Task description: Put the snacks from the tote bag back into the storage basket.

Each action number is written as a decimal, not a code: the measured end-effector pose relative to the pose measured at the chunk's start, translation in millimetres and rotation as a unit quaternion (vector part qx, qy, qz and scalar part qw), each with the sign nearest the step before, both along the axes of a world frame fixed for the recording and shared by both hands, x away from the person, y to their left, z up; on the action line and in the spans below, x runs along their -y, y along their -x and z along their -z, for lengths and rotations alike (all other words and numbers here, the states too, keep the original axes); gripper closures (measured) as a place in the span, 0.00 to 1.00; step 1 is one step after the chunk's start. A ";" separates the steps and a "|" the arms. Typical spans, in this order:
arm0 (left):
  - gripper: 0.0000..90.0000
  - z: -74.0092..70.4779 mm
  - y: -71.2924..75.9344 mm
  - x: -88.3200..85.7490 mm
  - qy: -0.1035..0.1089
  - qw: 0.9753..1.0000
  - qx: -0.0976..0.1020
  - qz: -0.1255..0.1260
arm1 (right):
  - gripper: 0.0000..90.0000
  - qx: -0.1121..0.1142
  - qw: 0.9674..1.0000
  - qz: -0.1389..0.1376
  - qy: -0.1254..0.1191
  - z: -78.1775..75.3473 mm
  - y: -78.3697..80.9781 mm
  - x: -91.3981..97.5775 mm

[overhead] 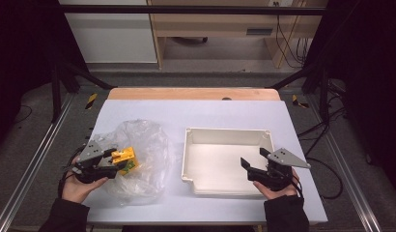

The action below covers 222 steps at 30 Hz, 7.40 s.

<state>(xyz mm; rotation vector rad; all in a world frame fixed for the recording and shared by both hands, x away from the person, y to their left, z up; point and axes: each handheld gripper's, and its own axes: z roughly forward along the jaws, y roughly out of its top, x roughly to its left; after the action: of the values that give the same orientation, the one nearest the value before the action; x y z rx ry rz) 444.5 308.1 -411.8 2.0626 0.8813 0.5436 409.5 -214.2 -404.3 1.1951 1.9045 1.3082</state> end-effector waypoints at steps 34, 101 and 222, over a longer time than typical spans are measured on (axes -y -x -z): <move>0.48 2.6 -13.2 12.0 -0.005 1.000 -0.028 0.003 | 0.26 -0.012 1.000 0.016 0.010 7.0 -1.5 9.7; 0.56 -36.6 7.2 5.2 0.059 0.995 0.043 -0.061 | 0.26 -0.018 1.000 0.015 0.012 10.0 -3.3 10.6; 0.56 -54.6 -16.1 210.2 0.055 0.961 0.027 0.268 | 0.15 0.002 1.000 0.004 0.014 4.2 2.4 20.5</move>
<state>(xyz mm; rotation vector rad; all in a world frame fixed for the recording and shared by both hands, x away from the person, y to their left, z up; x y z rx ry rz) 460.6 97.9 -357.2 2.0565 0.2837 0.2447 407.1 -234.7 -408.5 1.1845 1.9074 1.2748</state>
